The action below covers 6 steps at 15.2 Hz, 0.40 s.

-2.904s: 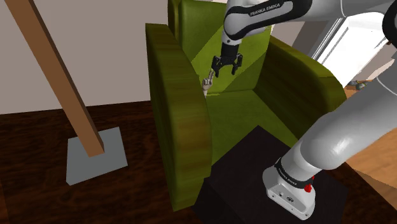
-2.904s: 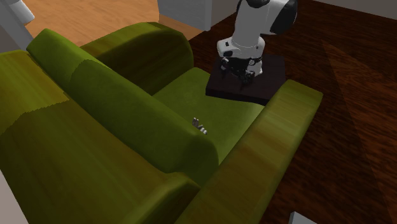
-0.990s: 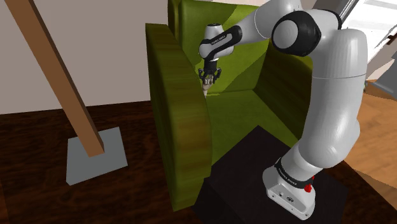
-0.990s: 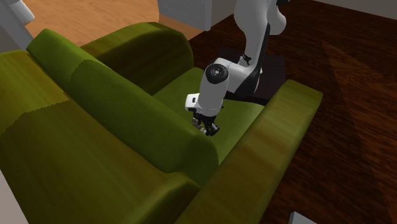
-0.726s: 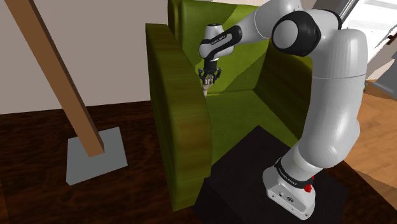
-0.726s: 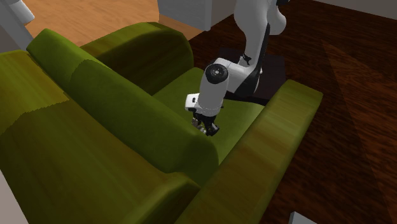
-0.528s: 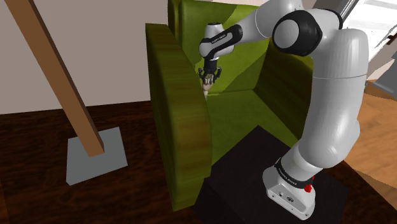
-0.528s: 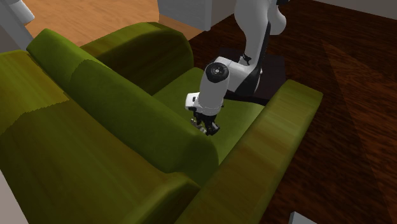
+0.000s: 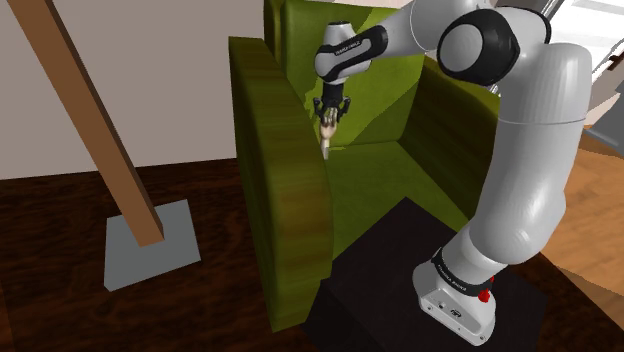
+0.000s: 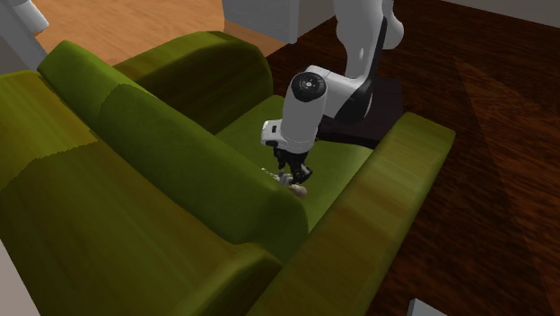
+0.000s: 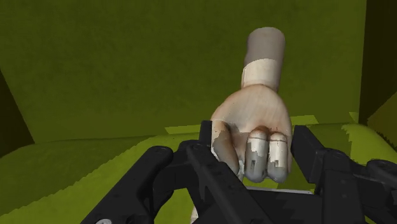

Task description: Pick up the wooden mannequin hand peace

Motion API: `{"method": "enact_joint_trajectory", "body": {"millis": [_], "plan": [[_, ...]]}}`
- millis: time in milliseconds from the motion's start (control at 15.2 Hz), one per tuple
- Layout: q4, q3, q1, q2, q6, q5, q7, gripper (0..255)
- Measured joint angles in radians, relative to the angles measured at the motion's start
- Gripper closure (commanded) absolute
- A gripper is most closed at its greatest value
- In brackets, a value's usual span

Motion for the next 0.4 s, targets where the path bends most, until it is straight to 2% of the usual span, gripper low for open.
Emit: {"method": "enact_joint_trajectory", "body": {"millis": [396], "plan": [[0.024, -0.001, 0.0, -0.031, -0.056, -0.001, -0.007, 255]]}}
